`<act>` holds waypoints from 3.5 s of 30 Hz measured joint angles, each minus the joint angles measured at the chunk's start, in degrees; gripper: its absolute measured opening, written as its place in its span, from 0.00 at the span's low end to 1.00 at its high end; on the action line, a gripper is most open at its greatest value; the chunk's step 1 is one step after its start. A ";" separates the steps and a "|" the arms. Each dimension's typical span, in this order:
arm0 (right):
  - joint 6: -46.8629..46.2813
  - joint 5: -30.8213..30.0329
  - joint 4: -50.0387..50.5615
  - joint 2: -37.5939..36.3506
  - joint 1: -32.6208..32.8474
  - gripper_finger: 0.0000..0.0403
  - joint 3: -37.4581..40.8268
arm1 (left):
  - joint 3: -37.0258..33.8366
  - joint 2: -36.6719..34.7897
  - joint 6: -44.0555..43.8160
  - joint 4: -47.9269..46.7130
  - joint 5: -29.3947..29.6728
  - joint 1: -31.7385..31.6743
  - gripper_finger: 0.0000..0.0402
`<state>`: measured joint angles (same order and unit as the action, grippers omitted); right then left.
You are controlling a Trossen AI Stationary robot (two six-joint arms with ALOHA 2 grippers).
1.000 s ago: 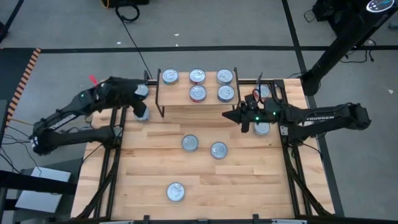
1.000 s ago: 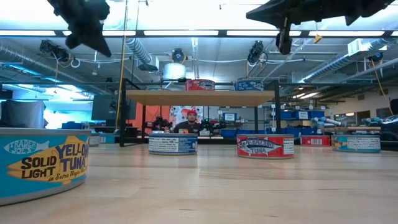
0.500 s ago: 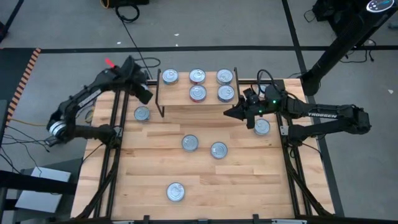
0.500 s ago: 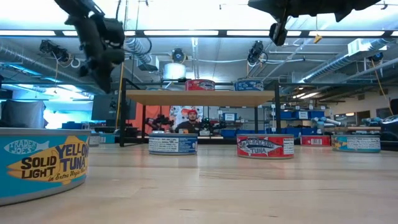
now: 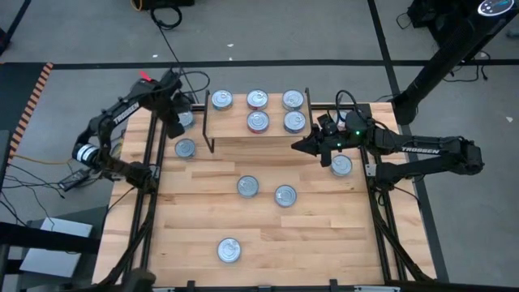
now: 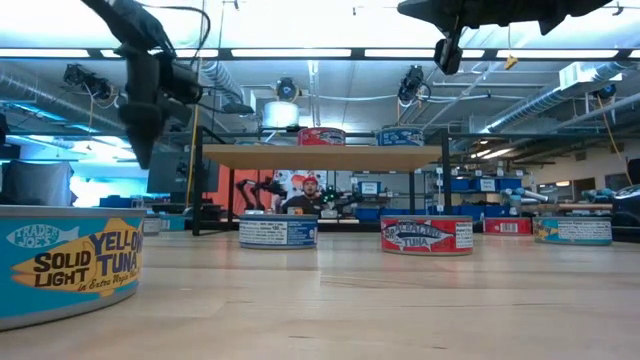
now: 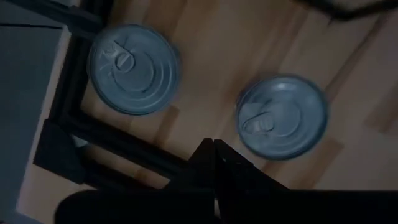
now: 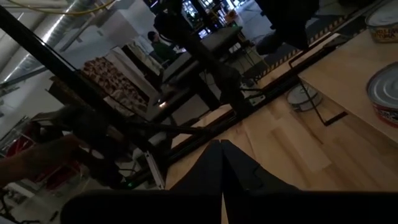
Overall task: Stack canned seafood by type on shelf
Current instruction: Put the top left yellow and blue tuna can on the shelf, then put the top left yellow and blue tuna can on the shelf aligned with the other yellow and blue tuna can
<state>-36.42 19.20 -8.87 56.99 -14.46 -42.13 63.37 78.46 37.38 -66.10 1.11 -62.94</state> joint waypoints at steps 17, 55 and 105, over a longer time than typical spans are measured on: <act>-2.37 0.54 -0.01 0.00 0.00 0.01 -0.04 | -0.78 10.08 1.03 6.38 3.74 0.54 0.15; -3.91 0.39 -0.95 0.00 0.00 0.01 -0.04 | -8.21 14.29 -6.07 22.59 8.86 1.18 0.14; 0.11 1.43 -2.21 -0.02 -0.02 0.01 -0.04 | 5.63 8.04 -19.51 -0.10 2.45 2.01 0.02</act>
<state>-36.31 20.63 -11.09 56.97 -14.48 -42.17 69.00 86.50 17.87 -66.20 3.56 -60.92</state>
